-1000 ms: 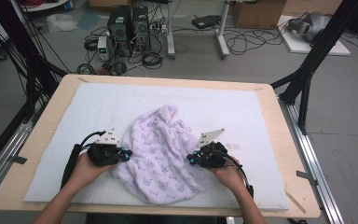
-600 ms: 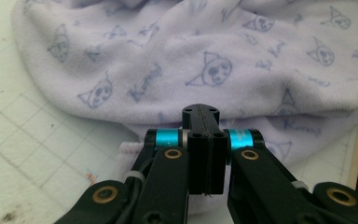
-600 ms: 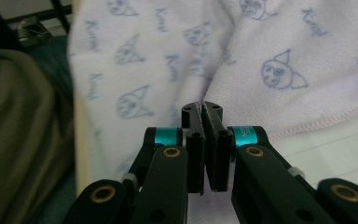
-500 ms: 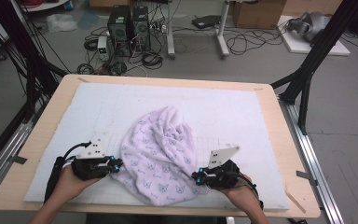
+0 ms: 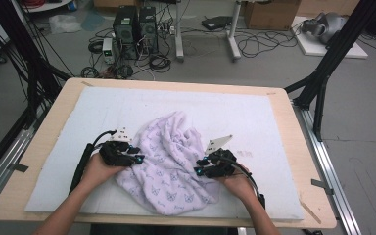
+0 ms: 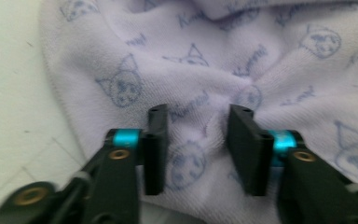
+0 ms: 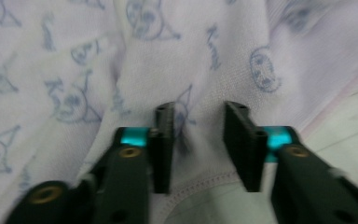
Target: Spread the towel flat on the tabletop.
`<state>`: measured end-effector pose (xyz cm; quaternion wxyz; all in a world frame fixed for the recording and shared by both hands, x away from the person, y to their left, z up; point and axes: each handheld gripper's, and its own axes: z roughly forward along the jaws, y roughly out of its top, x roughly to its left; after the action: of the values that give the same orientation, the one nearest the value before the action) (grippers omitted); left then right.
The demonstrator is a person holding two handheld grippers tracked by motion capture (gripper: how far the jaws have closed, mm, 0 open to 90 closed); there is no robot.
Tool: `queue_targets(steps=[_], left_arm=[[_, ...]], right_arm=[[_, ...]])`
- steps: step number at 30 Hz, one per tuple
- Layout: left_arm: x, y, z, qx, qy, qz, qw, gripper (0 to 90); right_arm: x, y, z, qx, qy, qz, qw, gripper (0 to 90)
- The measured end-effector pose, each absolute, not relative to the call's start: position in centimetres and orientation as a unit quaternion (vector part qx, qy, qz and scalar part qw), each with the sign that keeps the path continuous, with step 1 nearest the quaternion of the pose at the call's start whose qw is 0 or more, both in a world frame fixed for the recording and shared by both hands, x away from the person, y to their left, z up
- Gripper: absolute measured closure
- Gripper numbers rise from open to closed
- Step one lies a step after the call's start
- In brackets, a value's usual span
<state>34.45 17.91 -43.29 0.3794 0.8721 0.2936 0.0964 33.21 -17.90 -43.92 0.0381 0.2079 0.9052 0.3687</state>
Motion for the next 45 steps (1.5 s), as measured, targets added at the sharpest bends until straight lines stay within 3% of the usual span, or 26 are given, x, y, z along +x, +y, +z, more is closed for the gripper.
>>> queue_targets(steps=[2, 5, 12, 18, 19, 21, 24, 27, 37, 41, 43, 45], left_arm=[[34.1, 17.9, -43.0, 0.876, 0.288, 0.099, 0.375, 77.7], [33.3, 18.3, -42.4, 0.875, 0.281, 0.105, 0.38, 83.2], [29.6, 20.5, -41.4, 0.866, 0.276, 0.1, 0.405, 84.1], [25.5, 21.7, -40.6, 0.866, 0.257, 0.091, 0.419, 84.1], [25.1, 21.8, -40.5, 0.867, 0.25, 0.091, 0.42, 83.9], [24.8, 21.9, -40.3, 0.865, 0.244, 0.093, 0.429, 81.0], [25.7, 21.7, -39.7, 0.859, 0.242, 0.104, 0.438, 65.6], [27.8, 21.2, -39.4, 0.853, 0.247, 0.123, 0.443, 57.5], [34.8, 18.6, -42.2, 0.844, 0.307, 0.128, 0.421, 56.9], [36.3, 18.5, -43.6, 0.836, 0.338, 0.128, 0.414, 45.5], [36.6, 18.3, -44.0, 0.838, 0.335, 0.119, 0.415, 49.6], [36.5, 18.0, -44.2, 0.844, 0.325, 0.104, 0.414, 68.7]], right_arm=[[33.2, -18.0, -43.8, 0.206, 0.906, 0.37, 0.025, 82.5], [32.6, -18.1, -43.5, 0.196, 0.91, 0.366, 0.021, 86.0], [28.5, -20.2, -41.6, 0.18, 0.895, 0.406, 0.039, 86.8], [24.1, -21.2, -41.4, 0.172, 0.897, 0.406, 0.024, 86.7], [23.7, -21.2, -41.4, 0.166, 0.898, 0.407, 0.016, 85.9], [23.4, -21.3, -41.1, 0.167, 0.895, 0.413, 0.011, 75.1], [24.4, -21.6, -40.1, 0.169, 0.885, 0.434, 0.024, 65.2], [26.6, -21.3, -39.3, 0.177, 0.877, 0.445, 0.045, 61.2], [34.1, -19.2, -42.0, 0.228, 0.887, 0.394, 0.082, 58.5], [35.7, -19.2, -43.6, 0.251, 0.887, 0.381, 0.076, 55.6], [36.1, -19.2, -44.0, 0.255, 0.883, 0.387, 0.075, 56.1], [36.3, -19.3, -44.2, 0.26, 0.88, 0.393, 0.061, 62.9]])
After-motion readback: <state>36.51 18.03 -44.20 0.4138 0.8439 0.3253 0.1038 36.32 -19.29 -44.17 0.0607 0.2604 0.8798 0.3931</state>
